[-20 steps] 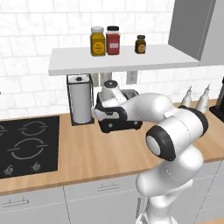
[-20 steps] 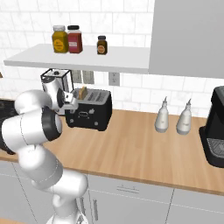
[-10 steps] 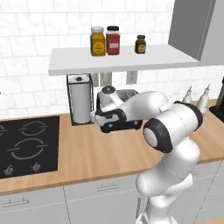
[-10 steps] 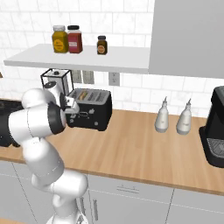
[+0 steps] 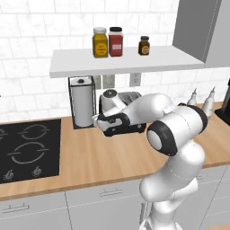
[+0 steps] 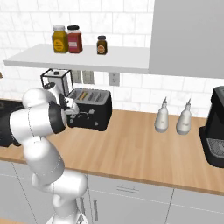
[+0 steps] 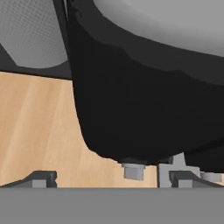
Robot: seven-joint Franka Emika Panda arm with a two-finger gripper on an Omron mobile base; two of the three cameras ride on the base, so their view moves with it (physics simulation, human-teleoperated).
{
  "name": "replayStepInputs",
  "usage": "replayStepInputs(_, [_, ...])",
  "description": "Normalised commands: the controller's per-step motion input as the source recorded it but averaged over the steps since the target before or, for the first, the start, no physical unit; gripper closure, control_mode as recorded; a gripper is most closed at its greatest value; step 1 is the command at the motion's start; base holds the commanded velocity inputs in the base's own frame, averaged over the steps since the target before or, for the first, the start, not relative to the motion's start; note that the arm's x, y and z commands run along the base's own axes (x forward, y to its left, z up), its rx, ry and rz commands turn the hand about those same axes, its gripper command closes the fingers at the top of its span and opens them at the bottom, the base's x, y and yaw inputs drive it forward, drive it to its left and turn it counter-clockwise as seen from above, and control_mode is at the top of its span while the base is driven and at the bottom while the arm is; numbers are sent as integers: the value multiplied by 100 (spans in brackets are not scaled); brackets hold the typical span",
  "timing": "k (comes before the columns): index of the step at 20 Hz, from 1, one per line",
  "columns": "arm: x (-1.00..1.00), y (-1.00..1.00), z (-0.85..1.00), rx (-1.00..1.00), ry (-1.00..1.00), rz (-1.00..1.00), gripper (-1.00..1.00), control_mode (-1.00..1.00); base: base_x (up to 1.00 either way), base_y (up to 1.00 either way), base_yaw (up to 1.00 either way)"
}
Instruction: Start the toaster. Once the lever pops up, take the bread to the plate on the dining counter.
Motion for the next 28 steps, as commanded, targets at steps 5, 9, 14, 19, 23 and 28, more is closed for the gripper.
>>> replayStepInputs(5, [-92, 0, 39, 1, -23, 0, -100, -100, 0, 0, 0])
replayStepInputs(9, [-71, 0, 100, 9, -24, 0, -100, -100, 0, 0, 0])
replayStepInputs(14, [-35, -10, 100, 13, -6, -2, -100, -100, 0, 0, 0])
replayStepInputs(19, [-58, -41, 100, 14, 0, -6, -100, -100, 0, 0, 0])
replayStepInputs(23, [-62, -43, 100, 8, 0, -6, -100, -100, 0, 0, 0])
replayStepInputs(28, [-45, -34, 96, 2, 0, -4, -100, -100, 0, 0, 0])
